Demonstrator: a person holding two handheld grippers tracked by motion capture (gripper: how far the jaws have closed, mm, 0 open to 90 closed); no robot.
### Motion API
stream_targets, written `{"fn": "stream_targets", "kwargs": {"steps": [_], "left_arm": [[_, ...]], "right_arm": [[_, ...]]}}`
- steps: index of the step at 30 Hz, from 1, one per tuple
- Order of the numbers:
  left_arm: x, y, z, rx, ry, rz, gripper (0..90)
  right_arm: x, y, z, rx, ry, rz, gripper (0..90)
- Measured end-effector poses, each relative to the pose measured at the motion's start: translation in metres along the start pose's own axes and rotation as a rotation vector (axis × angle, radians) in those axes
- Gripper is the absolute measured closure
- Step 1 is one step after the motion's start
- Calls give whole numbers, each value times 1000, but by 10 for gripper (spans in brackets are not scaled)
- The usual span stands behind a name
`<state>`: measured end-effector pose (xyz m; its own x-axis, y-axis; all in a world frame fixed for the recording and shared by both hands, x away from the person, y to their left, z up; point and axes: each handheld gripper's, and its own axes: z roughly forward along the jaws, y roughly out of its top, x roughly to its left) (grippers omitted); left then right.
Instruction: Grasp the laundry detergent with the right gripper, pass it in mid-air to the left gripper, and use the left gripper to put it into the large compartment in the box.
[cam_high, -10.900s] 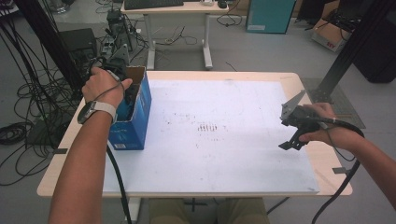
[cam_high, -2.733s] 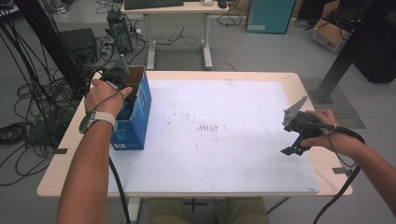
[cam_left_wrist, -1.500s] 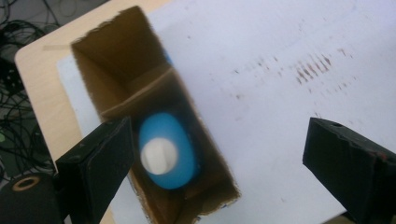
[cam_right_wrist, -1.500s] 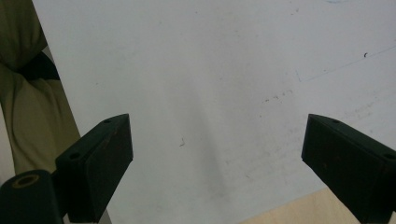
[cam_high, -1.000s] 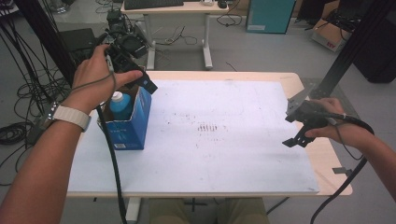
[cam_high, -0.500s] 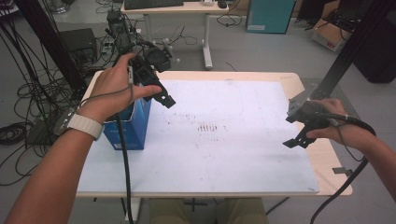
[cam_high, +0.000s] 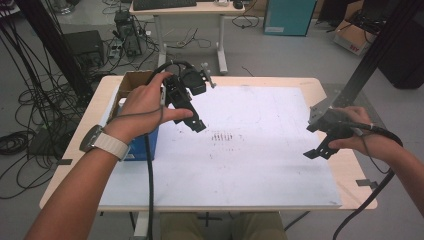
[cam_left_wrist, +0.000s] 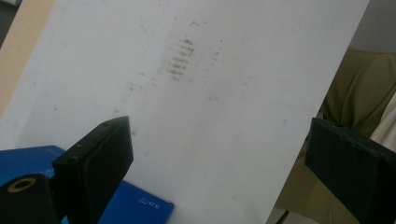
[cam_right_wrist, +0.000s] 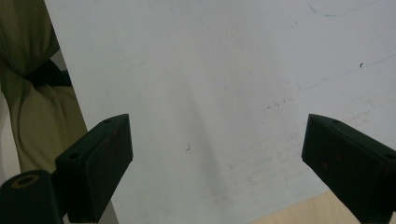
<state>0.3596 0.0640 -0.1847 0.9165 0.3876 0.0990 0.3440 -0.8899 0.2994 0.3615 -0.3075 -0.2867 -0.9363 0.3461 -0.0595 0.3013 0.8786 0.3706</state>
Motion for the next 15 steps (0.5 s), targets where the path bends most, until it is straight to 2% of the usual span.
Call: {"fn": "stream_targets", "kwargs": {"steps": [7,10,12,14,15], "left_arm": [[-6,2,13,8,-25,10,83],[-5,2,17,12,-22,20,83],[-7,2,20,14,-25,10,83],[-7,3,22,25,-20,19,84],[-8,3,22,20,-24,8,84]], "right_arm": [[1,0,0,0,-2,0,87],[1,0,-2,-8,-7,0,87],[1,0,-2,-9,-9,2,87],[2,-1,-2,-11,-11,2,87],[2,-1,-2,-12,-11,0,87]]}}
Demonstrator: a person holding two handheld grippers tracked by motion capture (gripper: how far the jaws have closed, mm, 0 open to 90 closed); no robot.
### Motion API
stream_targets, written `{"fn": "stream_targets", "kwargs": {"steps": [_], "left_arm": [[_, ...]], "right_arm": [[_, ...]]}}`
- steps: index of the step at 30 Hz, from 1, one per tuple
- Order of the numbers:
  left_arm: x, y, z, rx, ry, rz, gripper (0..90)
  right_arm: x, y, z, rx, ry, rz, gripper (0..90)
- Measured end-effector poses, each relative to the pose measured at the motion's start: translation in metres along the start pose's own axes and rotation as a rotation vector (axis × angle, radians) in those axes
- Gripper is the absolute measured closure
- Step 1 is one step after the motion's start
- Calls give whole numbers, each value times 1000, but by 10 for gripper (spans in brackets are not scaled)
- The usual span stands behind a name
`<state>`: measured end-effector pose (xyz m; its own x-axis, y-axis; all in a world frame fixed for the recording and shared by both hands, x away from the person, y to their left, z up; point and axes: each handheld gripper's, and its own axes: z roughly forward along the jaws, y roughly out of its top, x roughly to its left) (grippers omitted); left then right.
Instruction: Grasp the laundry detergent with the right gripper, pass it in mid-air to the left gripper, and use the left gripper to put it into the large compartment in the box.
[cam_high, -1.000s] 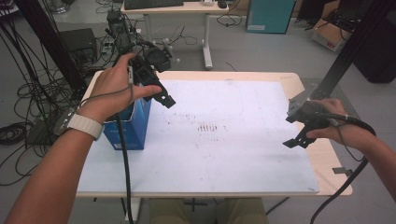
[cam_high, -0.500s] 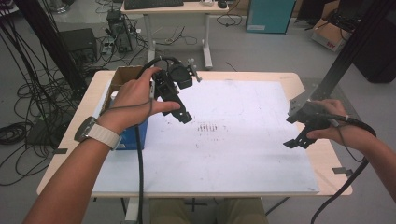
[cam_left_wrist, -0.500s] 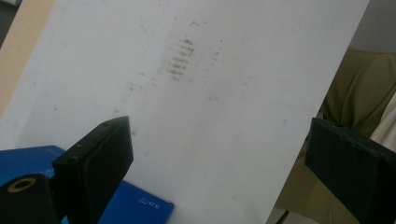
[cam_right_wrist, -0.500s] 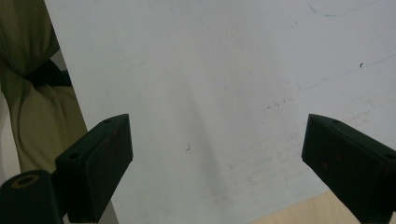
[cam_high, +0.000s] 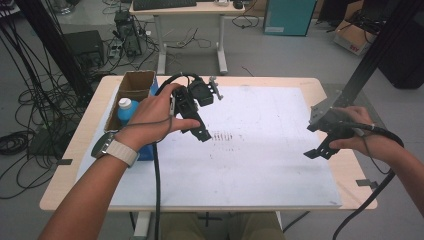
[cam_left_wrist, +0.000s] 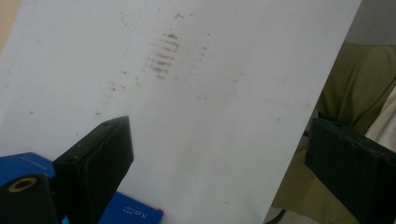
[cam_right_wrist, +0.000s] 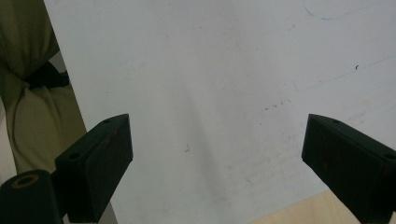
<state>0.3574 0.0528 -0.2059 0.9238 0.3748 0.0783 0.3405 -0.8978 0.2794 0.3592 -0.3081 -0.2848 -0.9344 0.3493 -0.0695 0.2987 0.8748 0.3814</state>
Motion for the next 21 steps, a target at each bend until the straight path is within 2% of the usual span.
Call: {"fn": "stream_targets", "kwargs": {"steps": [4,5,6,10,21], "left_arm": [[-1,1,1,0,2,11,84],[-2,0,2,-3,-7,-2,84],[-1,1,2,0,2,12,84],[0,0,4,6,-2,14,84],[-1,0,4,-2,1,7,85]], "right_arm": [[1,-1,0,-3,-1,1,87],[1,-1,0,-4,-3,2,87],[1,-2,0,-4,-2,2,88],[1,-1,0,-1,0,4,87],[1,0,2,-1,1,-1,87]]}}
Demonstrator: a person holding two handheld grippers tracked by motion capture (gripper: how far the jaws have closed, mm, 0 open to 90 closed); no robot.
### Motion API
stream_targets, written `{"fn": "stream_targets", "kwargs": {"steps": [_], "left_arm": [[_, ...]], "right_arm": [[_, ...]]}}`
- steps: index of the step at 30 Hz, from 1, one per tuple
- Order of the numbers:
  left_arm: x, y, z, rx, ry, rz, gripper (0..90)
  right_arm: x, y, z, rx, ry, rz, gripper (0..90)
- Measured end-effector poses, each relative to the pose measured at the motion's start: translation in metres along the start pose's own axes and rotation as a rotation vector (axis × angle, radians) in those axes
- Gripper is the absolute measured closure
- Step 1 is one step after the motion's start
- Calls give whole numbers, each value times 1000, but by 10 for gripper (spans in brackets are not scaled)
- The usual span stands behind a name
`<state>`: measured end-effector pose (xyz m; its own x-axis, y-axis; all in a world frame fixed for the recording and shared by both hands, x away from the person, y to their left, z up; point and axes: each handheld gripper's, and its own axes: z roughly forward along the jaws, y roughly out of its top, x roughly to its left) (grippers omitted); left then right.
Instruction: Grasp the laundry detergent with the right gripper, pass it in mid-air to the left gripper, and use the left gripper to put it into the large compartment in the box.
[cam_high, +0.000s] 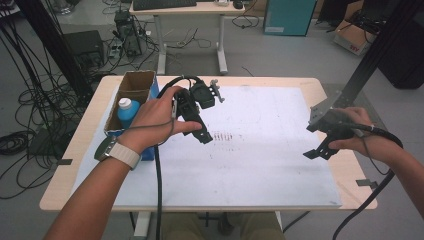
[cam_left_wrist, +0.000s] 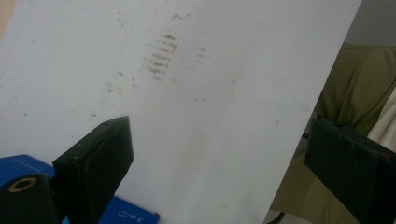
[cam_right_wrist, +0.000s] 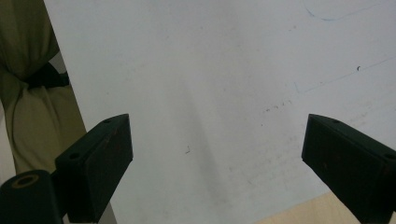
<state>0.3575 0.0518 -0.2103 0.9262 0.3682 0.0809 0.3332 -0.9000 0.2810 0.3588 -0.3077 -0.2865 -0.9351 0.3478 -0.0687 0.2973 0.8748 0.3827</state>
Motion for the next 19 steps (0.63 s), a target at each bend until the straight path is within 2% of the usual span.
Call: {"fn": "stream_targets", "kwargs": {"steps": [3,9,10,13,19], "left_arm": [[-1,-1,1,2,-5,-17,84],[0,-2,1,6,5,-6,84],[-1,-2,1,4,-4,-20,85],[1,-2,1,5,6,-10,84],[1,-2,2,9,-3,-21,85]], "right_arm": [[0,-1,0,-1,-1,3,87],[0,-1,0,-1,-1,0,87],[0,-1,0,-1,0,0,87],[0,-1,1,-3,3,0,87],[0,-2,4,-3,5,1,87]]}}
